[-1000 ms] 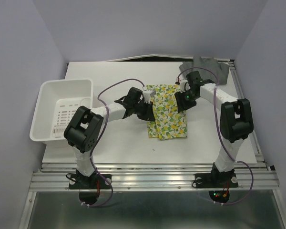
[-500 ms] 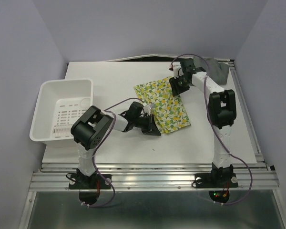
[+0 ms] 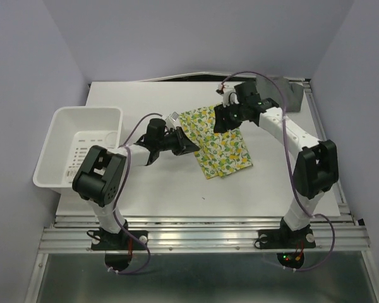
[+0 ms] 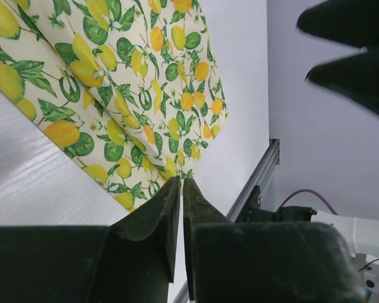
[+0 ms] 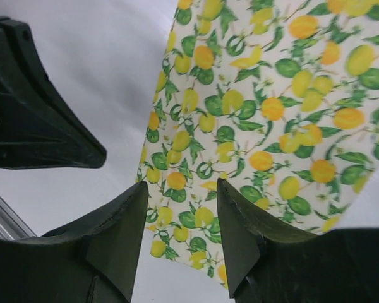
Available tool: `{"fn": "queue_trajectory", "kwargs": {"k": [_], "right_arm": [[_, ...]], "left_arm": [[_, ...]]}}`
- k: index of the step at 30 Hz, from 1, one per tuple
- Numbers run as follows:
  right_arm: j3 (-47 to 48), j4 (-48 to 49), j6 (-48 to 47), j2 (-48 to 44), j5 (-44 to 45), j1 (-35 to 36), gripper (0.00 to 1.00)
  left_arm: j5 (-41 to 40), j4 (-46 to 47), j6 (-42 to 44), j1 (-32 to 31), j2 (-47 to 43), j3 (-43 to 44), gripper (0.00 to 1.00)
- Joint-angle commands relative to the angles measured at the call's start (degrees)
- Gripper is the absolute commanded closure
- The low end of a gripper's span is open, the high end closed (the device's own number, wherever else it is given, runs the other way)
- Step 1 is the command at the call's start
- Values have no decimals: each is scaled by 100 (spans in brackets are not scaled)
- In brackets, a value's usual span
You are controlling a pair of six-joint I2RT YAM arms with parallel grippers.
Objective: Fold and stack the skirts
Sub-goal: Fold the skirt
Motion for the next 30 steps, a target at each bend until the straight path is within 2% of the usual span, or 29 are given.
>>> {"fn": "queue_trajectory", "kwargs": {"k": [1, 5, 10, 15, 22, 30], "right_arm": [[-351, 640, 329, 397, 65, 363, 48], [-369, 992, 689, 705, 416, 522, 50], [-376, 1220, 1023, 978, 698, 653, 50], [-580, 1345, 944, 1170, 1129, 653, 51], [-492, 1424, 1155, 1206, 891, 706, 50], [-351, 1283, 1111, 1470, 786, 873, 52]], "left_arm": [[-59, 136, -243, 17, 388, 418, 84], [-235, -136, -340, 61, 801, 779, 89], [-973, -673, 54, -62, 1038, 1245, 94], [-1543, -980, 257, -141, 1276, 1447, 95], [-1703, -1270, 328, -141, 1873, 1702, 97], [-1730, -1332, 346, -141, 2006, 1790, 98]]}}
